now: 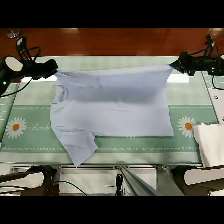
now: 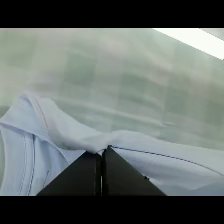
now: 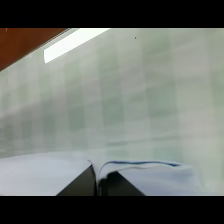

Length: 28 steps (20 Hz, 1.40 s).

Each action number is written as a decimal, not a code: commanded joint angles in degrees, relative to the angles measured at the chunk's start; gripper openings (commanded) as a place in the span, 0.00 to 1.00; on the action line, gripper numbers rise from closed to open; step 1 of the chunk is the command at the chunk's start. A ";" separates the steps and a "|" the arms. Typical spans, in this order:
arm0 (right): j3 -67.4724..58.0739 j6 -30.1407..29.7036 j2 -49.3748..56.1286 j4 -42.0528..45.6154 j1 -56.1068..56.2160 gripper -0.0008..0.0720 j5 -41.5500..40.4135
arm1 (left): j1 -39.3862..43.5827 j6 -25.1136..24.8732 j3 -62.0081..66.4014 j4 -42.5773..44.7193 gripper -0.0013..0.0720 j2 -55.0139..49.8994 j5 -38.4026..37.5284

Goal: Fold the shirts.

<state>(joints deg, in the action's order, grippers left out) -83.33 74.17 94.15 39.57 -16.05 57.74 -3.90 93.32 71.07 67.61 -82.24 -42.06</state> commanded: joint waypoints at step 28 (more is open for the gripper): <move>36.79 -3.82 -27.93 12.98 -10.56 0.88 10.80 | -17.94 -11.80 -29.55 5.38 0.98 16.74 -36.81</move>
<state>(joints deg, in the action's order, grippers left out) -58.94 74.13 75.79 57.12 -24.84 75.31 -16.82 81.47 51.59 73.19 -71.92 -79.44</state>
